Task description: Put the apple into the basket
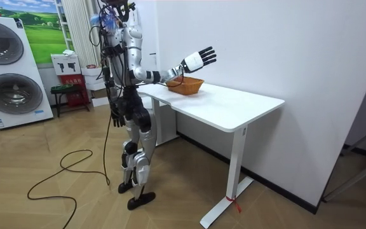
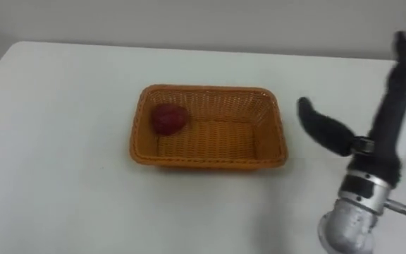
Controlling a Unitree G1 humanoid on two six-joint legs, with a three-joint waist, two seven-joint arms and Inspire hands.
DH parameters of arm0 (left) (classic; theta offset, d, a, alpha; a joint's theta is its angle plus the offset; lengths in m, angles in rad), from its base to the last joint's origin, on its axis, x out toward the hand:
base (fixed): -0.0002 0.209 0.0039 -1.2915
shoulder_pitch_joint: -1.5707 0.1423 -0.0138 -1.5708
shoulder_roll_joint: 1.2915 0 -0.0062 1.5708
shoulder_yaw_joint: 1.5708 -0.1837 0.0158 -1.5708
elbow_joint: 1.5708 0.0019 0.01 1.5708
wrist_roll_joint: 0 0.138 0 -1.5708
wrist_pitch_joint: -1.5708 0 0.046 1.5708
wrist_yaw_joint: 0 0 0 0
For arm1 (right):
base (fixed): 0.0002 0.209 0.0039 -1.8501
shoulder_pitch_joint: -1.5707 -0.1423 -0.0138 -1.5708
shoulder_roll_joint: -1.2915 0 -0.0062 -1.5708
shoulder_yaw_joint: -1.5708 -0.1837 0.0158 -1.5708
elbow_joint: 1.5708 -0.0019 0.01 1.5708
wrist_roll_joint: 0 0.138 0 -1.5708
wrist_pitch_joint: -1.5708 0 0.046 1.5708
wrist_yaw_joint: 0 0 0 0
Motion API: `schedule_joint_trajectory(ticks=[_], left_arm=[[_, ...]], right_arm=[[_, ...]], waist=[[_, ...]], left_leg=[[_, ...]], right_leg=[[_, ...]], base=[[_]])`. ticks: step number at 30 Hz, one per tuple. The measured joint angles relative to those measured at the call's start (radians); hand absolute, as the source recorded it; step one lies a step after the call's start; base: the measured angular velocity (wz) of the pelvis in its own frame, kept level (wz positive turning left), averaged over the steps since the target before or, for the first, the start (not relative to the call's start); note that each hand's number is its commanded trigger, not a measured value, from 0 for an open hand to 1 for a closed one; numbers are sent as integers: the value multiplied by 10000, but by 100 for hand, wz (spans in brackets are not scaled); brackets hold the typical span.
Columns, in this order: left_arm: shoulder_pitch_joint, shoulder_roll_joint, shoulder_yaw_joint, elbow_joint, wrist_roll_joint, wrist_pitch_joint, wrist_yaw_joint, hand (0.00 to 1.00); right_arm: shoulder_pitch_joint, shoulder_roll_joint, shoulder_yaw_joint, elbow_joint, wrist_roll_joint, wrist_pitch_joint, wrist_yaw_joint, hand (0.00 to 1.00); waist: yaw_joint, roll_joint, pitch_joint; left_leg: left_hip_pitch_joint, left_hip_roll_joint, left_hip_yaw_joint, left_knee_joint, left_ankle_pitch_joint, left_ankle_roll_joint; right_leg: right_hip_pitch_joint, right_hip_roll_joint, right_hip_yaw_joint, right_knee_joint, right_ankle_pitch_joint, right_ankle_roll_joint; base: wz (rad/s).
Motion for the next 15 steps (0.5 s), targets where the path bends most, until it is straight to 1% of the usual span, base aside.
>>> schedule_joint_trajectory(ticks=[1,2,4,5,7,8,9,10,11,12,13,14,15], left_arm=[[94,12,71,6,24,1,95,0],[137,5,95,0,30,1,135,0],[262,-1,252,-111,22,7,218,0],[285,0,303,-188,23,13,232,0],[336,7,420,-520,27,17,345,0],[341,11,451,-574,3,16,355,0],[346,32,529,-629,-56,11,386,0],[388,36,610,-671,-104,12,418,0],[396,36,615,-681,-104,12,425,0],[407,14,659,-717,-93,20,425,0],[410,-33,804,-785,-88,31,432,0],[409,-47,854,-787,-84,36,436,0],[412,-63,915,-773,-74,75,437,0]], right_arm=[[9,-62,-450,407,589,-118,-345,0],[1,-67,-675,633,836,-136,-512,0],[15,-65,-1337,1672,1944,-129,-1121,0],[17,-63,-1454,1910,2219,-112,-1205,0],[53,-63,-1858,2697,4009,-84,-1642,0],[53,-84,-1955,2972,4529,-112,-1680,0],[116,-166,-2062,3696,5688,-108,-1709,0],[174,-194,-2221,4526,7119,-90,-1565,0],[172,-192,-2352,4955,7870,-62,-1468,0],[182,-192,-2604,5955,9167,9,-1259,0],[207,-190,-2778,7062,10177,124,-1010,0],[226,-184,-2794,7562,10656,181,-898,0],[330,-101,-2804,8278,11539,342,-729,0]], waist=[[-125,-13,-12],[-215,-20,-14],[-436,-8,-13],[-490,-8,-13],[-630,26,-36],[-678,44,-37],[-834,70,-58],[-888,47,-65],[-919,49,-83],[-968,58,-114],[-1027,64,-119],[-1054,77,-124],[-1071,114,-116]], left_leg=[[1,-5,-17,5,0,0],[-3,-12,-41,5,0,0],[-36,-13,-29,21,-1,1],[-56,-11,-34,25,-1,1],[-141,-2,-41,6,-1,0],[-141,16,-35,-3,0,0],[-119,61,9,-15,-1,0],[-97,73,16,-11,-1,-1],[-98,73,12,-5,-1,-1],[-99,72,12,6,-1,-1],[-99,69,0,8,-2,-2],[-96,69,-14,7,-2,-2],[-64,71,-7,-8,-2,-3]], right_leg=[[17,-2,-17,0,0,0],[22,-6,-26,4,0,0],[-10,-12,-10,16,0,0],[-32,-12,-16,22,0,0],[-137,-10,22,34,0,0],[-132,-9,28,35,0,0],[-101,-8,25,37,0,0],[-83,-4,63,43,0,-1],[-75,-3,56,45,0,-1],[-70,-4,60,46,0,-1],[-42,-11,-16,40,-1,-1],[-32,-13,-6,45,-1,-1],[-18,-5,37,57,-4,-4]], base=[[4],[6],[0],[-5],[-6],[-4],[0],[3],[0],[3],[5],[4],[-5]])
